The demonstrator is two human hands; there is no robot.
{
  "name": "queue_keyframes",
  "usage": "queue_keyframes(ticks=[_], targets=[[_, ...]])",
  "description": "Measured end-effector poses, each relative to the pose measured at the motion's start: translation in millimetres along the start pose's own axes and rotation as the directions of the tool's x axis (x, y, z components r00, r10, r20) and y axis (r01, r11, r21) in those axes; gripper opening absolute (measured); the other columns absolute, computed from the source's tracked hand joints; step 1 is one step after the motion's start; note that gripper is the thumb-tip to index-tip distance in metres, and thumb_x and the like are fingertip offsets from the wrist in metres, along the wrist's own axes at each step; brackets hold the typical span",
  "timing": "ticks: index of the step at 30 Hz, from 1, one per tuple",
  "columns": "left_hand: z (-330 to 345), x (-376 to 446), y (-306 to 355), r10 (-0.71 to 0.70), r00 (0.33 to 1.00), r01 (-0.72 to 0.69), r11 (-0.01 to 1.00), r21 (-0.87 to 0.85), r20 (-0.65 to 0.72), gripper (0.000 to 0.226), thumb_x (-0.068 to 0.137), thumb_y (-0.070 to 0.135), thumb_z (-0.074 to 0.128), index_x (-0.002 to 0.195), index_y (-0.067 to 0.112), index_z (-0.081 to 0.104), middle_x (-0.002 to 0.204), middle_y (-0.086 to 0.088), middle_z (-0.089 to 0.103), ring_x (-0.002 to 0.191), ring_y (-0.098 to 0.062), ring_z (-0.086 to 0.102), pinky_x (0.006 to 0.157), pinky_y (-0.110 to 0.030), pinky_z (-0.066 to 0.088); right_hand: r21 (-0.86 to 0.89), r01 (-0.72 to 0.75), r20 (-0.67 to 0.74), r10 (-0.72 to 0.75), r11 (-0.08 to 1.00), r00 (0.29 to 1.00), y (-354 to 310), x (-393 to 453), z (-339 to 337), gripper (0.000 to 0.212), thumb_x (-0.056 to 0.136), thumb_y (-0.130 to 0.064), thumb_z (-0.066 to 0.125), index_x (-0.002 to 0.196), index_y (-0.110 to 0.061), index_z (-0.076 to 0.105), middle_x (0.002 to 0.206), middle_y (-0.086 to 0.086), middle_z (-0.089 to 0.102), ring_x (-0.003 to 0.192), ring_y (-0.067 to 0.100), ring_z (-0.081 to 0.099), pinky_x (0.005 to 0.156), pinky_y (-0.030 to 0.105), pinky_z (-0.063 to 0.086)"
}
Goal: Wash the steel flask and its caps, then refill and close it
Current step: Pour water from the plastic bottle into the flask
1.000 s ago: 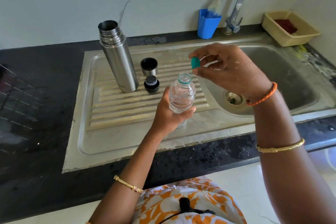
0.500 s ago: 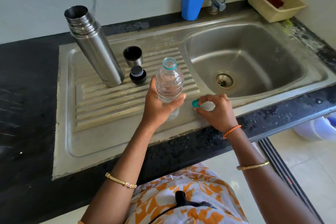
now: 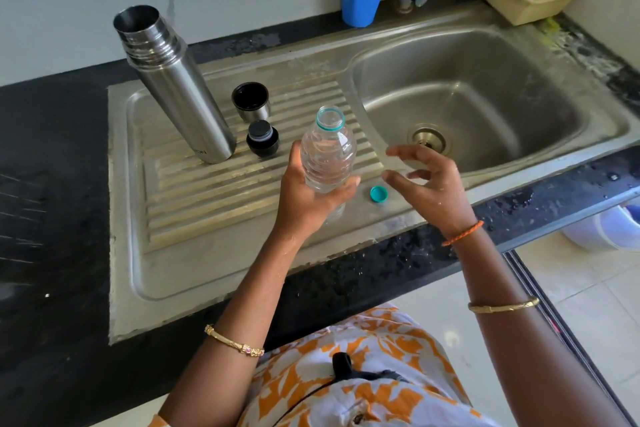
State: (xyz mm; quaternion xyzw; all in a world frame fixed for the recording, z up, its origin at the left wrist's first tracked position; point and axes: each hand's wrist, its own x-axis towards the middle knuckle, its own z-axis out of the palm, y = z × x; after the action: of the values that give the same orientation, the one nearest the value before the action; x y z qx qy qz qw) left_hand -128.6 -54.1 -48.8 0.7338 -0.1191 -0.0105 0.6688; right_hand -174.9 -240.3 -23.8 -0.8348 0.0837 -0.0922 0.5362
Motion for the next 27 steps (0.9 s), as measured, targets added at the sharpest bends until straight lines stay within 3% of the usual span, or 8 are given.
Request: queue_keyframes(ticks=[5, 8, 12, 15, 17, 20, 24, 27], targets=[[0, -2, -1, -0.034, 0.998, 0.035, 0.999, -0.025, 0.052, 0.08, 0.059, 0.026, 0.089, 0.124, 0.007, 0.047, 0.104, 0.006, 0.067, 0.095, -0.017, 0.066, 0.083, -0.041, 0.055, 0.043, 0.051, 0.297, -0.061, 0.998, 0.953, -30, -2, 27, 0.106, 0.056, -0.054, 0.08, 0.145, -0.022, 0.032, 0.149, -0.003, 0.036, 0.138, 0.006, 0.032, 0.114, 0.024, 0.026], [-6, 0, 4, -0.066, 0.989, 0.071, 0.997, -0.038, 0.131, 0.072, 0.066, 0.009, 0.085, 0.126, 0.016, 0.045, 0.115, -0.003, 0.064, 0.107, -0.017, 0.064, 0.086, -0.036, 0.055, 0.099, 0.094, 0.252, -0.117, 0.991, 0.961, -37, 1, 49, 0.091, 0.059, -0.049, 0.082, 0.136, -0.017, 0.043, 0.132, -0.001, 0.056, 0.124, 0.01, 0.051, 0.108, 0.038, 0.04], [-26, -2, 9, -0.075, 0.97, 0.032, 0.982, 0.185, 0.232, 0.08, 0.061, 0.018, 0.086, 0.121, 0.04, 0.039, 0.127, -0.007, 0.054, 0.115, -0.015, 0.057, 0.094, -0.028, 0.05, 0.171, 0.089, 0.17, -0.119, 0.981, 0.978, -36, 5, 61, 0.071, 0.062, -0.032, 0.084, 0.123, -0.014, 0.052, 0.115, 0.0, 0.066, 0.108, 0.015, 0.062, 0.098, 0.044, 0.048], [-50, -9, 14, -0.203, 0.942, 0.136, 0.959, 0.248, 0.269, 0.089, 0.074, 0.002, 0.078, 0.144, 0.024, 0.028, 0.139, -0.002, 0.041, 0.125, -0.011, 0.047, 0.102, -0.028, 0.043, 0.198, 0.063, 0.136, -0.091, 0.978, 0.987, -33, 5, 67, 0.06, 0.065, -0.016, 0.085, 0.116, -0.019, 0.053, 0.108, -0.003, 0.067, 0.102, 0.012, 0.064, 0.094, 0.037, 0.051], [-64, -15, 23, -0.214, 0.962, 0.162, 0.947, 0.279, 0.168, 0.074, 0.082, -0.002, 0.067, 0.144, 0.022, 0.035, 0.133, 0.003, 0.047, 0.117, -0.008, 0.053, 0.097, -0.025, 0.046, 0.2, 0.077, 0.082, -0.095, 0.977, 0.992, -36, 3, 72, 0.058, 0.062, -0.023, 0.084, 0.111, -0.02, 0.052, 0.103, -0.006, 0.067, 0.096, 0.01, 0.066, 0.088, 0.032, 0.052], [-80, -17, 39, 0.003, 0.989, 0.039, 0.958, 0.285, -0.145, 0.044, 0.085, -0.005, 0.06, 0.12, 0.021, 0.058, 0.11, 0.007, 0.065, 0.094, -0.002, 0.063, 0.083, -0.02, 0.049, 0.165, 0.103, 0.057, -0.114, 0.981, 0.992, -40, 6, 78, 0.056, 0.061, -0.024, 0.084, 0.107, -0.022, 0.052, 0.097, -0.009, 0.067, 0.089, 0.005, 0.066, 0.083, 0.031, 0.053], [-98, -11, 54, 0.234, 0.831, -0.065, 0.942, 0.329, -0.504, 0.029, 0.084, -0.004, 0.064, 0.108, 0.013, 0.062, 0.094, 0.007, 0.068, 0.088, -0.001, 0.063, 0.076, -0.013, 0.05, 0.132, 0.142, 0.065, -0.151, 0.981, 0.986, -61, 22, 78, 0.052, 0.061, -0.023, 0.085, 0.103, -0.027, 0.054, 0.095, -0.006, 0.069, 0.087, 0.01, 0.068, 0.083, 0.042, 0.055], [-110, 7, 57, 0.265, 0.734, -0.069, 0.945, 0.321, -0.625, 0.039, 0.082, 0.011, 0.071, 0.117, 0.015, 0.055, 0.105, 0.006, 0.063, 0.095, -0.007, 0.061, 0.08, -0.031, 0.055, 0.077, 0.193, 0.065, -0.198, 0.978, 0.978, -84, 43, 78, 0.06, 0.061, -0.03, 0.086, 0.111, -0.02, 0.055, 0.1, -0.005, 0.069, 0.091, 0.012, 0.067, 0.086, 0.042, 0.054]])
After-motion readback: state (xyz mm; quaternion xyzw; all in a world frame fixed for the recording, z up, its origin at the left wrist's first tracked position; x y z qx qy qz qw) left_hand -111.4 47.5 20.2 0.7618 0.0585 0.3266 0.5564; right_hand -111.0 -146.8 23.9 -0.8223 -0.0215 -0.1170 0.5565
